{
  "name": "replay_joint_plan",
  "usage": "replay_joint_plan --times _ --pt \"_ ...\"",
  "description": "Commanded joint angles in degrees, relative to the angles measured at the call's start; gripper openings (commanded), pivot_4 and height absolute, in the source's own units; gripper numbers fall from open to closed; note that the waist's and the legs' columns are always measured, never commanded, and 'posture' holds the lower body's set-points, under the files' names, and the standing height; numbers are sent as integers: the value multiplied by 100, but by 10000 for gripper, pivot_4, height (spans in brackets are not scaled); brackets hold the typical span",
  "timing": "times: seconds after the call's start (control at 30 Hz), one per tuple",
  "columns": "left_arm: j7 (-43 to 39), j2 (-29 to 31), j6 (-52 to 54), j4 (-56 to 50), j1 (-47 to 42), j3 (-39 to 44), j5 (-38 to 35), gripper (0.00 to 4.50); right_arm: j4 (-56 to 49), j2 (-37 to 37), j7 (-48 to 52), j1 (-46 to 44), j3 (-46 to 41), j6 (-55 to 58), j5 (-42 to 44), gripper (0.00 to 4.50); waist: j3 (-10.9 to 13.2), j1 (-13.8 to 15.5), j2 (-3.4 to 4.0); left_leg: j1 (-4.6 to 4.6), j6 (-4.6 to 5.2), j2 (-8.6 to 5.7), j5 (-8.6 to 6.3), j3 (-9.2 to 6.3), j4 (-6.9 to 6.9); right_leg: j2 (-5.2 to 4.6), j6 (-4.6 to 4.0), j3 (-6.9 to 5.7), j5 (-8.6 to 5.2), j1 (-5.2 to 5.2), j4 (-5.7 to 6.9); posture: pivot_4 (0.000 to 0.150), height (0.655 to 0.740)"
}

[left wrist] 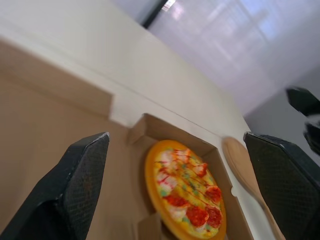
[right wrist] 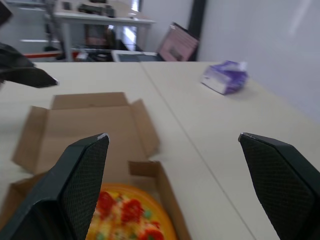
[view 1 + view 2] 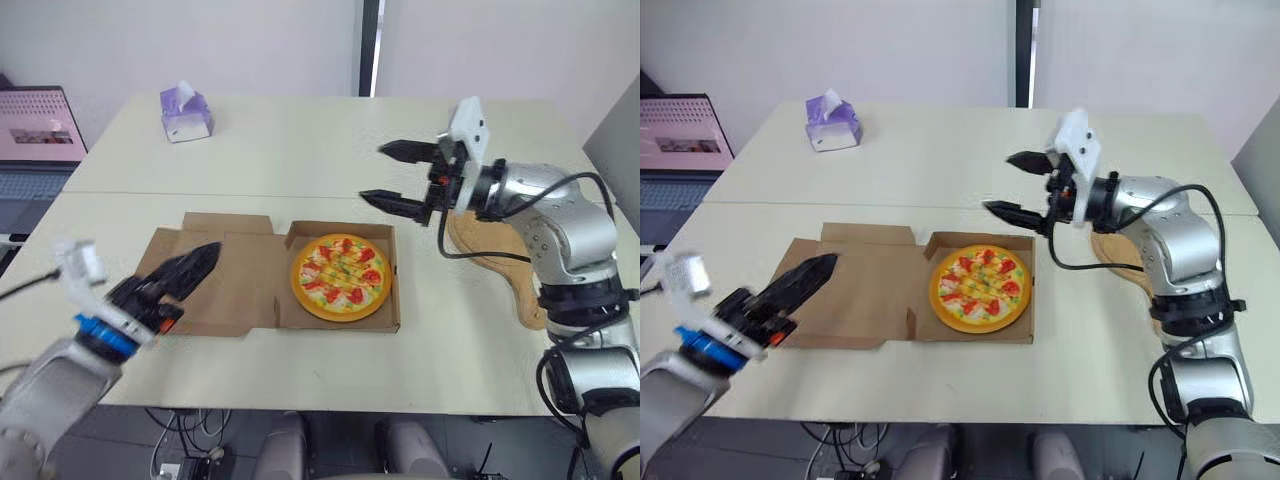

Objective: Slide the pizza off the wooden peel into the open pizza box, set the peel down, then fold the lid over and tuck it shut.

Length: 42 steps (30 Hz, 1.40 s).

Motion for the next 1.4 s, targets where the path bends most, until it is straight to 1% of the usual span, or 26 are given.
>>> replay_joint_plan --times 0.03,0.1,0.17,0.23,0.3,0.5,0.63,0.9,1.17,1.37,1.4 --pt "-271 -259 -353 -294 1108 575 -459 45000 -192 183 240 -181 165 -71 175 44672 -4 35 -7 1 0 0 0 3 0 1 -1 0 1 1 -1 1500 7400" --pt "-533 -493 -476 -205 1796 744 -591 45000 -125 310 306 -204 295 -207 98 44672 -5 76 -8 3 0 -4 0 4 0 1 -1 0 1 1 -2 1500 7400" --pt "-717 -668 -628 -86 2246 829 -594 45000 -74 412 325 -209 391 -297 30 44672 -5 92 -8 2 0 -11 0 4 0 2 -1 -2 1 2 -3 1500 7400" --pt "-782 -734 -801 35 2453 857 -626 45000 -103 471 339 -204 445 -295 44 44672 -6 104 -9 1 0 -20 0 6 0 2 -1 -5 1 4 -4 1500 7400" --pt "-787 -731 -974 280 2457 824 -582 45000 -163 524 327 -199 460 -255 88 44672 -6 103 -10 2 0 -24 0 4 -2 3 -2 -7 0 8 -5 1500 7400" --pt "-826 -692 -1259 787 1893 314 -60 45000 -377 570 326 -199 493 -64 184 44672 -8 85 -13 2 0 -24 0 7 -9 11 -2 -13 0 4 -4 1500 7400" --pt "-628 -652 -1309 1111 1376 -124 278 45000 -576 600 270 -198 496 93 235 44672 -11 80 -16 3 0 -23 0 4 -9 13 -1 -14 1 5 -3 1500 7400" --pt "-353 -551 -1200 1550 939 -481 353 45000 -834 545 140 -136 456 314 305 44672 -15 70 -23 3 0 -17 0 -11 -17 16 -1 -13 1 0 -3 1500 7400" --pt "-401 -374 -1098 2093 362 -732 649 45000 -911 493 -7 -131 463 355 313 44672 -15 71 -23 3 0 -22 0 -14 -18 14 -1 -14 1 1 -3 1500 7400" --pt "-411 -299 -890 2348 86 -864 770 45000 -945 450 -77 -144 462 388 326 44672 -15 76 -22 4 0 -23 0 -14 -18 12 -1 -14 1 1 -3 1500 7400" --pt "-407 -295 -857 2368 65 -874 774 43075 -958 440 -89 -139 460 397 331 44908 -15 76 -22 4 0 -24 0 -14 -18 11 -1 -14 1 1 -3 1500 7400"
